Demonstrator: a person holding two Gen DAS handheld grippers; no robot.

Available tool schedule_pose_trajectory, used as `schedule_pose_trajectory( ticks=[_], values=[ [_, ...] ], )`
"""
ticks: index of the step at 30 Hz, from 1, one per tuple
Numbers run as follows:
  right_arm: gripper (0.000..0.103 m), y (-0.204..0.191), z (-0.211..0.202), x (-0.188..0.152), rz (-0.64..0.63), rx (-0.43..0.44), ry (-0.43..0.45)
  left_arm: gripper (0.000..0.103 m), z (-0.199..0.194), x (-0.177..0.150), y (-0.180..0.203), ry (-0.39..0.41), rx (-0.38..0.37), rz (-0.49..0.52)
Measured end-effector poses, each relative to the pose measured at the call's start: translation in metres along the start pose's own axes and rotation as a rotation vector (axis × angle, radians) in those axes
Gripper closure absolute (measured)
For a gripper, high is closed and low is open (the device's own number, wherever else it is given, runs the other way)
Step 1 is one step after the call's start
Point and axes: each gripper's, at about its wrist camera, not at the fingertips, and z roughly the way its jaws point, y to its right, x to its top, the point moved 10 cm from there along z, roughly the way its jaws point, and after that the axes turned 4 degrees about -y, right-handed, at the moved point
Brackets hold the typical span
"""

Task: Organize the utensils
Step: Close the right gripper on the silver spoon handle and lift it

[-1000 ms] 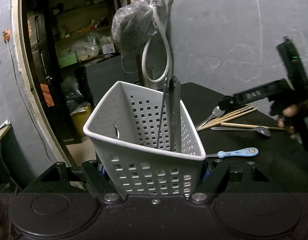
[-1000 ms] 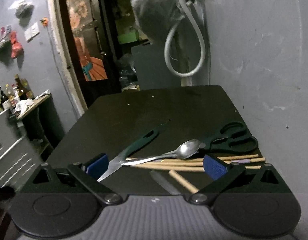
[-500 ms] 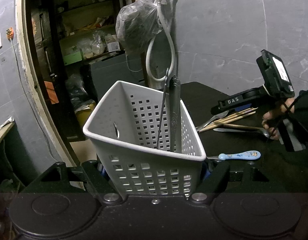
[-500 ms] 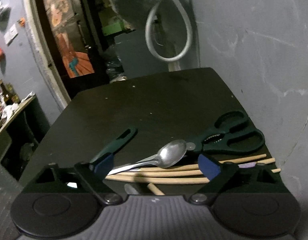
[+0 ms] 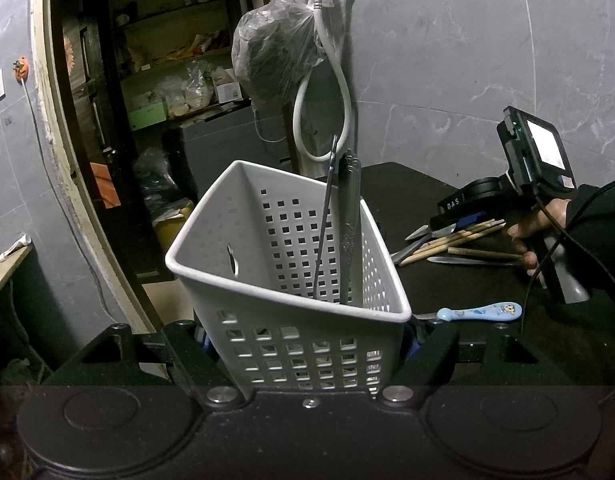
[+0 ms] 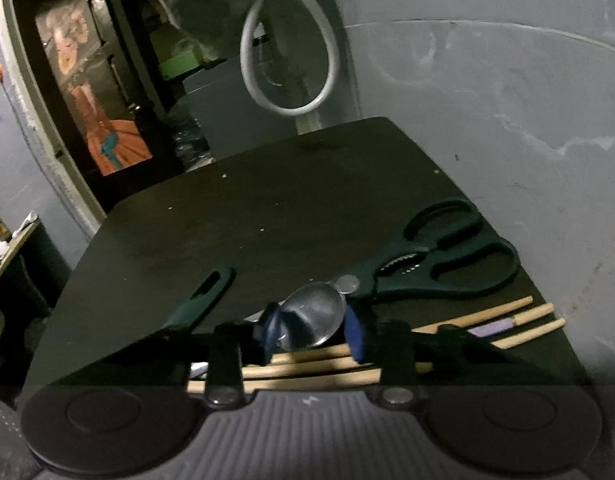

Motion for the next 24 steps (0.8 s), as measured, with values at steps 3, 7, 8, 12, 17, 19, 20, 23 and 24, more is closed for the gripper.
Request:
schedule_pose_trajectory(
  ticks=[3, 7, 8, 12, 17, 19, 20, 23, 24],
  values=[
    [0.084, 0.003, 0.001, -0.001, 0.01, 0.002, 0.002, 0.023, 0.0, 0.0, 0.0, 0.0, -0.001, 0.002],
    [0.093, 0.007, 0.001, -0.001, 0.036, 0.004, 0.013, 0.023, 0.0, 0.0, 0.0, 0.0, -0.001, 0.003],
    [0.094, 0.008, -0.001, -0.001, 0.045, 0.008, 0.018, 0.023, 0.0, 0.0, 0.0, 0.0, -0.001, 0.003],
    [0.099, 0.009, -0.011, 0.003, 0.093, 0.041, 0.052, 0.023, 0.0, 0.001, 0.001, 0.0, -0.002, 0.011],
    [0.102, 0.004, -0.029, 0.013, 0.109, 0.074, 0.103, 0.023, 0.0, 0.001, 0.0, 0.002, -0.004, 0.01],
    [0.102, 0.001, -0.037, 0.017, 0.11, 0.083, 0.127, 0.023, 0.0, 0.001, 0.0, 0.002, -0.005, 0.011],
    [0.102, -0.002, -0.042, 0.02, 0.105, 0.087, 0.142, 0.023, 0.0, 0.001, 0.001, 0.002, -0.005, 0.011],
    [0.102, -0.009, -0.06, 0.026, 0.081, 0.098, 0.188, 0.023, 0.001, 0.001, 0.001, 0.004, -0.008, 0.014],
    [0.102, -0.012, -0.066, 0.028, 0.074, 0.101, 0.201, 0.023, 0.001, 0.001, 0.001, 0.005, -0.009, 0.015]
  ],
)
